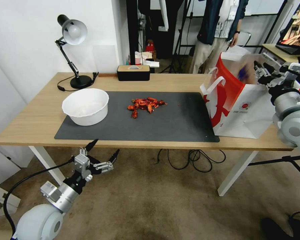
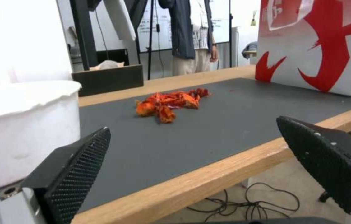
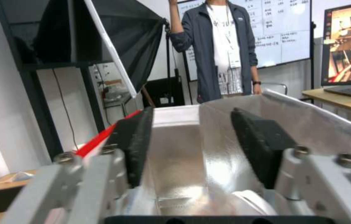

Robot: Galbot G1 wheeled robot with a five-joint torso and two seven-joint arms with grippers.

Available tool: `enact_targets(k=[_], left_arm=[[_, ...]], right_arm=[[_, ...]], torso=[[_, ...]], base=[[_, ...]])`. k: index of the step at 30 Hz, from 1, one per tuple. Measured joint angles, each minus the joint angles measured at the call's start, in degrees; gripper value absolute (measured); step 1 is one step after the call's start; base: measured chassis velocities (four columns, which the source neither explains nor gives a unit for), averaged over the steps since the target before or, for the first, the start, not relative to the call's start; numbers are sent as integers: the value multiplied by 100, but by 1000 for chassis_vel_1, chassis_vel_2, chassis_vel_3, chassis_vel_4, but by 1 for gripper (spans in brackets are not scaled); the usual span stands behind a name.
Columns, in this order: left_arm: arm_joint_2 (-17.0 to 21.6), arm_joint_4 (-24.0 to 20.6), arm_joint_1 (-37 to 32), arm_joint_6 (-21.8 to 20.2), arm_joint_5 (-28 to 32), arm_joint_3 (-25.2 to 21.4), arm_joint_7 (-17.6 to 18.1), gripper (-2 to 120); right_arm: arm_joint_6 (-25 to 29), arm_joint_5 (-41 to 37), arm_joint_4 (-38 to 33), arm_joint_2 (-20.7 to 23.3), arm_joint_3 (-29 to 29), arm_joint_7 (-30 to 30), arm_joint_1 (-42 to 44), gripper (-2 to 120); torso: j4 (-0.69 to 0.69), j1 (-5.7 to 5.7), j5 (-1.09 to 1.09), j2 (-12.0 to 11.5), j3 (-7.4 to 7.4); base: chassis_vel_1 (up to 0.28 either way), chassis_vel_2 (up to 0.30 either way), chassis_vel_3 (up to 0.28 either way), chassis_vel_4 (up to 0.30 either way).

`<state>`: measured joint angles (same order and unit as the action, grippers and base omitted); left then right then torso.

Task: Close the disposable takeout box, then place it into the delivery bag.

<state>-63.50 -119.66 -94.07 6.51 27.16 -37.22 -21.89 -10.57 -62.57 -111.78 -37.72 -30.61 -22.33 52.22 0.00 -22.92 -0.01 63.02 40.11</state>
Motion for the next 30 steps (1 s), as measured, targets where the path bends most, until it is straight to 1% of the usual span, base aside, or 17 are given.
enact_targets(k=[1, 3, 4, 5, 7, 8, 11, 12, 14, 16, 19, 22, 23, 25, 27, 28, 30], left_arm=[[3, -5, -3, -1, 2, -7, 3, 100], [0, -15, -9, -2, 3, -28, 13, 100], [0, -15, -9, -2, 3, -28, 13, 100], [-4, -23, -9, -2, 3, -33, 21, 100], [-7, -27, 5, 0, 7, -34, 30, 100], [-7, -27, 5, 0, 7, -34, 30, 100], [-30, -27, 37, 19, 32, -18, 35, 100], [-30, -27, 37, 19, 32, -18, 35, 100], [-78, -26, 48, 31, 9, -4, 52, 100], [-104, 2, 55, 58, -65, 5, 89, 100], [-147, 60, 57, 102, -146, 20, 161, 100], [-221, 106, 18, 166, -201, 23, 304, 100], [-221, 106, 18, 166, -201, 23, 304, 100], [-269, 131, -2, 209, -288, 16, 488, 100], [-309, 161, -33, 267, -425, -27, 699, 100], [-309, 161, -33, 267, -425, -27, 699, 100], [-326, 191, -90, 348, -454, -37, 820, 100]], right_arm=[[-3, -5, -16, 8, -9, 1, 1, 55], [13, -7, -123, 43, -83, 153, 69, 67], [13, -7, -123, 43, -83, 153, 69, 67], [80, 14, -187, 58, -121, 274, 117, 72], [425, 362, -354, 128, -179, 649, 269, 82], [425, 362, -354, 128, -179, 649, 269, 82], [820, 425, -663, 216, -253, 997, 443, 94], [820, 425, -663, 216, -253, 997, 443, 94], [1037, 363, -971, 248, -414, 1306, 835, 99], [1127, 461, -1130, 241, -448, 1425, 1103, 100], [1264, 646, -1384, 160, -495, 1514, 1488, 100], [1657, 1057, -1700, -143, -559, 1698, 2122, 100], [1657, 1057, -1700, -143, -559, 1698, 2122, 100], [1892, 1496, -1762, -462, -613, 1841, 2619, 100], [2162, 2204, -1747, -950, -703, 2015, 3410, 100], [2162, 2204, -1747, -950, -703, 2015, 3410, 100], [2399, 2740, -1601, -1320, -723, 2092, 3961, 100]], torso=[[0, 0, 0, 0, 0], [0, 0, 1, 0, 0], [0, 0, 1, 0, 0], [0, 0, 1, 0, 0], [0, 0, 0, 0, 0], [0, 0, 0, 0, 0], [0, 0, 0, 0, 0], [0, 0, 0, 0, 0], [1, 1, -2, 0, 0], [-2, 1, 3, 0, 0], [-1, 1, -1, 0, 0], [1, 1, -2, 0, -1], [1, 1, -2, 0, -1], [1, 1, 1, 1, -1], [-1, 1, 0, 1, 0], [-1, 1, 0, 1, 0], [-4, 1, 2, 1, 0]], base=[[0, 0, 0, 0], [0, 0, 0, 0], [0, 0, 0, 0], [0, 0, 0, 0], [0, 0, 0, 0], [0, 0, 0, 0], [0, 0, 0, 0], [0, 0, 0, 0], [0, 0, 0, 0], [0, 0, 0, 0], [0, 0, 0, 0], [0, 0, 0, 0], [0, 0, 0, 0], [0, 0, 0, 0], [0, 0, 0, 0], [0, 0, 0, 0], [0, 0, 0, 0]])
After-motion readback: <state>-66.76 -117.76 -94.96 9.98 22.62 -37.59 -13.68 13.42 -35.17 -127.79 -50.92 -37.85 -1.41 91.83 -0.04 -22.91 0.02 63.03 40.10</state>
